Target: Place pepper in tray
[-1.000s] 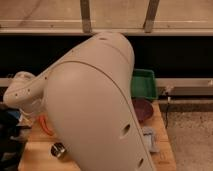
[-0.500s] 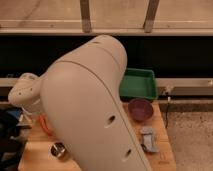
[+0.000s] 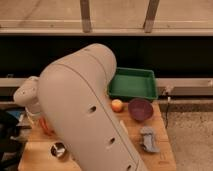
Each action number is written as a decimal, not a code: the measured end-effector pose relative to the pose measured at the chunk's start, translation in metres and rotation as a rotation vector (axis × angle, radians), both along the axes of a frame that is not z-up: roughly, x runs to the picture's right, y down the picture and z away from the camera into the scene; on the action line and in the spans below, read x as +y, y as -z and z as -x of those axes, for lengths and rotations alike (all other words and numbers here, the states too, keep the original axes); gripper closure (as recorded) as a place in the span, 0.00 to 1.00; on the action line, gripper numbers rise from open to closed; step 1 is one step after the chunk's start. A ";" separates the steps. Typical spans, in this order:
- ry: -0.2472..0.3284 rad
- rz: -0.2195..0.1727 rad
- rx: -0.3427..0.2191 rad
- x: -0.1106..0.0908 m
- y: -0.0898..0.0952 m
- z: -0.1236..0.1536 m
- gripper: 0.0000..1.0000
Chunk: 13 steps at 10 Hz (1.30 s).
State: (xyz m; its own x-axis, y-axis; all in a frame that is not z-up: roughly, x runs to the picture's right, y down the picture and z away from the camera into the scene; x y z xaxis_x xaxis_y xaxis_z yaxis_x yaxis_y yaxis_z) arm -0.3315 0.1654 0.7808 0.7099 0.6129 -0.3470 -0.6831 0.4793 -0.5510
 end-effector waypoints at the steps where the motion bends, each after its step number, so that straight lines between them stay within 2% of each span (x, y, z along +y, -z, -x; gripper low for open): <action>1: -0.001 0.021 0.006 0.007 -0.006 -0.002 0.34; 4: 0.010 0.065 0.009 0.026 -0.017 0.003 0.34; 7: 0.008 0.090 0.013 0.035 -0.023 0.006 0.34; 11: 0.014 0.132 0.057 0.054 -0.038 0.002 0.34; 12: 0.015 0.137 0.060 0.057 -0.041 0.001 0.38; 13: 0.017 0.134 0.061 0.055 -0.039 0.000 0.47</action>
